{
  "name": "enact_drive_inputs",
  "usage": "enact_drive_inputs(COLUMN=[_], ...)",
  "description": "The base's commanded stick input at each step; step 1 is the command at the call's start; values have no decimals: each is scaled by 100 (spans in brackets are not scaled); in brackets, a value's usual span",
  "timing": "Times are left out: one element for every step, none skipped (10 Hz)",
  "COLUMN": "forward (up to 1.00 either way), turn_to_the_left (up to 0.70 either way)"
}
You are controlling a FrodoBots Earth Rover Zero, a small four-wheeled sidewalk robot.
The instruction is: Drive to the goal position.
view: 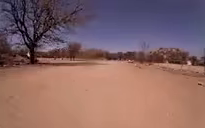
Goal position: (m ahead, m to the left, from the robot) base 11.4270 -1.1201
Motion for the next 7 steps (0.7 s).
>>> enact_drive_inputs(forward=[100,100,100,100,100,100,100], turn_to_the_left=[-27,-27,-27,-27,-27,-16,-4])
